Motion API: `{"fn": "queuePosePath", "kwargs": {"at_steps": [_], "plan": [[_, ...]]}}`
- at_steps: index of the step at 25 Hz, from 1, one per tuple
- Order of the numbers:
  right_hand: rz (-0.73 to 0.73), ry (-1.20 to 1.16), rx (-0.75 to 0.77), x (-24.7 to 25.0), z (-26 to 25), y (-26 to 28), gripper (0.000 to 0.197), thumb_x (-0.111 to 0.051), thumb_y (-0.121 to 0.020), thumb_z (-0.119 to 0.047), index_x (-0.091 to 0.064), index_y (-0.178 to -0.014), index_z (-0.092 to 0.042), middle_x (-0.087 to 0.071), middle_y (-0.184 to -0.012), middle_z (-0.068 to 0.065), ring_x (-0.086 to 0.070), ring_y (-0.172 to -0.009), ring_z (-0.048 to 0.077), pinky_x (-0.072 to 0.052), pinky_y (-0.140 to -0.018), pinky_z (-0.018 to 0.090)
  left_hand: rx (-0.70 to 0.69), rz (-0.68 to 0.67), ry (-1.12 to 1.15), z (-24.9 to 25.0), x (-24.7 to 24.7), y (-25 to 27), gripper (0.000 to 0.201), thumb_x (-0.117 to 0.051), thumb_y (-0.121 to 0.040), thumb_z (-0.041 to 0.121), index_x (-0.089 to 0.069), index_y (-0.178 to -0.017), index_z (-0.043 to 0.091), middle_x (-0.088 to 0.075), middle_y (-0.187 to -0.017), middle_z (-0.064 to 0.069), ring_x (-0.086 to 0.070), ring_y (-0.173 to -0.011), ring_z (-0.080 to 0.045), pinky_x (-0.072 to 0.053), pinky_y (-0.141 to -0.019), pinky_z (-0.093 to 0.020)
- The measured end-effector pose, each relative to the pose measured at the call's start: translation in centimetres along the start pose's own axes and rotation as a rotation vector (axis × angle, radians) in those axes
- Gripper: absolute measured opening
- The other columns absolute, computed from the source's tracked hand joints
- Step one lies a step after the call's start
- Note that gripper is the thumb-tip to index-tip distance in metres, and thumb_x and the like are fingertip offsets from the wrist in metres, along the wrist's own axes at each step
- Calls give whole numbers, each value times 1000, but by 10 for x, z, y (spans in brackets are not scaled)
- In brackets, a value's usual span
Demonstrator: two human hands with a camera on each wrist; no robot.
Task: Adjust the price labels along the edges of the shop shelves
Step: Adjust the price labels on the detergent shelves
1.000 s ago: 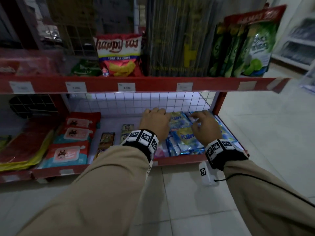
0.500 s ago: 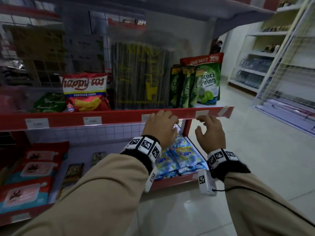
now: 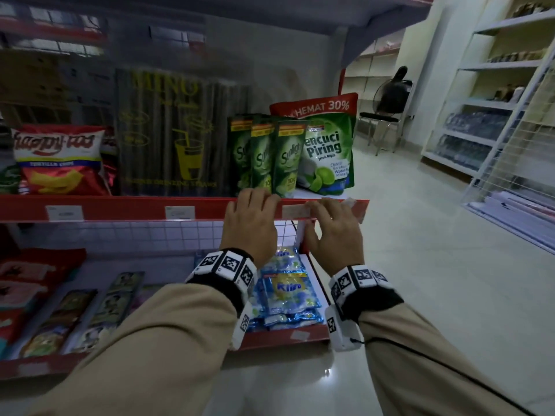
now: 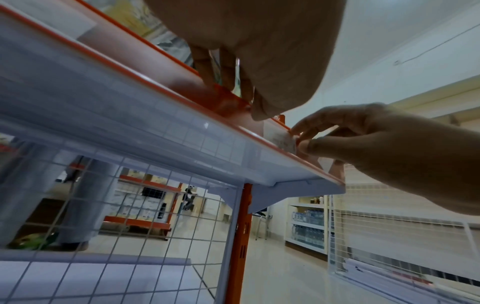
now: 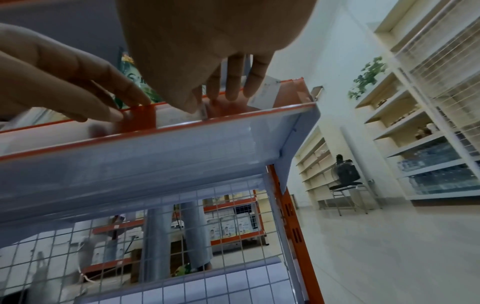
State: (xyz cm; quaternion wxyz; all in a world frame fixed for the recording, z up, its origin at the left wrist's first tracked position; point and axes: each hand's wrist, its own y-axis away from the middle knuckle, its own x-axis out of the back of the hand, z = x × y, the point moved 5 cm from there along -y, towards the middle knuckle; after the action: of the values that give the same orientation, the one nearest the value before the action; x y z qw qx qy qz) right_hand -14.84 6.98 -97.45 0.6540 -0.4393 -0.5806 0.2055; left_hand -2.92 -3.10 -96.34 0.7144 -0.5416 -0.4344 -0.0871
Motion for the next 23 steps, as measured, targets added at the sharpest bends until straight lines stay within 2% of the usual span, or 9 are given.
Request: {"fn": "queuePosePath", "kwargs": {"at_steps": [3, 8, 12, 15, 18, 21, 23], "plan": [[-1, 36, 23, -7, 6, -3, 31, -52, -86, -32, -62, -107, -11, -56, -111, 13, -51, -97, 34, -42, -86, 44, 50, 28, -68, 10, -4, 1, 50, -65, -69, 20, -54, -118, 17, -51, -120, -7, -45, -111, -30, -41, -80, -41], [-30, -26, -57, -14, 9, -14, 39, -61, -80, -45, -58, -101, -13, -51, -110, 15, -47, -102, 35, -38, -90, 47, 86, -71, -226, 17, -11, 6, 61, -63, -72, 28, -44, -130, 20, -43, -132, -7, -38, -118, -29, -36, -86, -42], [-88, 20, -59, -12, 8, -23, 38, -58, -79, -50, -52, -93, -16, -51, -101, 8, -44, -95, 30, -35, -82, 45, 78, -49, -236, 19, -10, 12, 65, -65, -71, 26, -46, -132, 19, -45, -131, -8, -38, -117, -28, -36, -90, -45], [-98, 2, -28, -10, 10, -25, 35, -62, -76, -45, -53, -95, -17, -52, -100, 6, -45, -94, 29, -32, -79, 43, 16, -8, -217, 19, -8, 15, 64, -68, -68, 20, -53, -129, 15, -52, -126, -10, -44, -114, -29, -39, -92, -44], [-61, -92, 54, -7, 5, -25, 29, -67, -75, -30, -58, -97, -13, -56, -98, 8, -50, -92, 31, -38, -77, 41, -22, -16, -173, 19, -4, 10, 54, -63, -69, 16, -55, -122, 13, -53, -120, -8, -46, -111, -28, -36, -92, -39], [6, -218, 156, -3, -6, -26, 20, -68, -76, -11, -62, -94, -5, -60, -93, 11, -53, -86, 32, -44, -74, 39, -15, -51, -115, 17, -2, -1, 42, -56, -73, 10, -55, -114, 13, -52, -112, -7, -48, -102, -27, -37, -87, -35], [8, -248, 156, -3, -8, -25, 17, -66, -78, -7, -63, -94, -3, -61, -92, 12, -53, -87, 31, -46, -76, 38, -14, -62, -88, 14, -2, -2, 41, -56, -75, 8, -56, -115, 12, -52, -111, -7, -48, -99, -27, -37, -83, -34]]}}
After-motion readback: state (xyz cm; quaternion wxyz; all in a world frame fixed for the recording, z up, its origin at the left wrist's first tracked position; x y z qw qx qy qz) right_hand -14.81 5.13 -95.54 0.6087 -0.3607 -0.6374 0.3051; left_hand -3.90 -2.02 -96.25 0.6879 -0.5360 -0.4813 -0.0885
